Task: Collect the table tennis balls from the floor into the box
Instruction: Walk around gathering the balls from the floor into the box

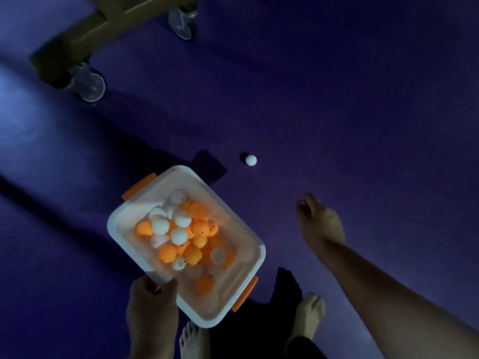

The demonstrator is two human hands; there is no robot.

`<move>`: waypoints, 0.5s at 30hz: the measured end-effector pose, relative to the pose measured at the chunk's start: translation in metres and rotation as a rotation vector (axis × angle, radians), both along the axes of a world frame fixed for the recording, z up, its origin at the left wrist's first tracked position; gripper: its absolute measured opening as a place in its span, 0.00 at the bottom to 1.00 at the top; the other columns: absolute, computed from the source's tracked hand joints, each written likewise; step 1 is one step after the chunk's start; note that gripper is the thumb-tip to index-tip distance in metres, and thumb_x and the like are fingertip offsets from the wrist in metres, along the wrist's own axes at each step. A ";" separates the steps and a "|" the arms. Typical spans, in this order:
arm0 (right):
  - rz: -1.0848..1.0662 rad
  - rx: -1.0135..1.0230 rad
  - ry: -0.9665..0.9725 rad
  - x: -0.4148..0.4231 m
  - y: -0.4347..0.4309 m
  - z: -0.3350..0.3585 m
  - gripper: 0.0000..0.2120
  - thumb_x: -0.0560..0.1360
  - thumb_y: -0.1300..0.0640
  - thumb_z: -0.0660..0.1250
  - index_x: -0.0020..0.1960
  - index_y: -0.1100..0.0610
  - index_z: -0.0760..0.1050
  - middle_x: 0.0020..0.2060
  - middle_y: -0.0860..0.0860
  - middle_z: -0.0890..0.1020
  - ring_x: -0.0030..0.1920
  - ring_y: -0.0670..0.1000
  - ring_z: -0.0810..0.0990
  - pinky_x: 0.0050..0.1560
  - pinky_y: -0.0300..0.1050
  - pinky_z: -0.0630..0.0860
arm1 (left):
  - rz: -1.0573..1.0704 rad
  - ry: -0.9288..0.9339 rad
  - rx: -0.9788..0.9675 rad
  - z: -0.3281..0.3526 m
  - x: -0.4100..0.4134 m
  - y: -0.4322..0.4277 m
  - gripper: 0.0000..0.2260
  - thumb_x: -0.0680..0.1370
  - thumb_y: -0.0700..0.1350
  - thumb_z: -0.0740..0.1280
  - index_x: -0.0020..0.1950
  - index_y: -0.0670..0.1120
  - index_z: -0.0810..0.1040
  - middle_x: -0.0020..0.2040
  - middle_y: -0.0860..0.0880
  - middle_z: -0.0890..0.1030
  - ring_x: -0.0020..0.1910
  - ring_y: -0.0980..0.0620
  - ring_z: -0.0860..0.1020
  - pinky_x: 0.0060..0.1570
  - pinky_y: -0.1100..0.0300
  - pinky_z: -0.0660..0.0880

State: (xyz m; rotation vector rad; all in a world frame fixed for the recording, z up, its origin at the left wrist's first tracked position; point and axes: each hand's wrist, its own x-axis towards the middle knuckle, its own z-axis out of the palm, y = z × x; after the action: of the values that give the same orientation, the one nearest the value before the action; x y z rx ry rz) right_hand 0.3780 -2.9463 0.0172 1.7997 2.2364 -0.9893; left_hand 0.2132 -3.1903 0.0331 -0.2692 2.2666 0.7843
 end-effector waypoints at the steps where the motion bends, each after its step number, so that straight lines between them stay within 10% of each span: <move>1: 0.042 0.022 -0.051 -0.015 0.017 -0.007 0.12 0.80 0.52 0.56 0.59 0.53 0.73 0.49 0.57 0.81 0.47 0.61 0.80 0.39 0.43 0.67 | 0.034 0.002 0.002 -0.009 -0.003 0.004 0.10 0.72 0.47 0.70 0.50 0.44 0.77 0.43 0.45 0.81 0.42 0.47 0.79 0.35 0.56 0.71; 15: 0.803 -0.021 -0.358 -0.162 0.119 -0.227 0.25 0.78 0.50 0.60 0.73 0.46 0.60 0.75 0.56 0.56 0.73 0.61 0.56 0.71 0.57 0.60 | 0.342 0.079 0.199 -0.122 -0.006 0.074 0.06 0.74 0.43 0.69 0.48 0.49 0.74 0.43 0.51 0.78 0.40 0.55 0.78 0.35 0.61 0.71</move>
State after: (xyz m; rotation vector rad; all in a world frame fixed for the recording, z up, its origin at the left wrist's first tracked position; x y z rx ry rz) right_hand 0.2160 -2.8269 -0.2099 0.8075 2.3354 -0.4729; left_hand 0.2069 -3.1166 -0.0885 -0.5492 2.2228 1.2077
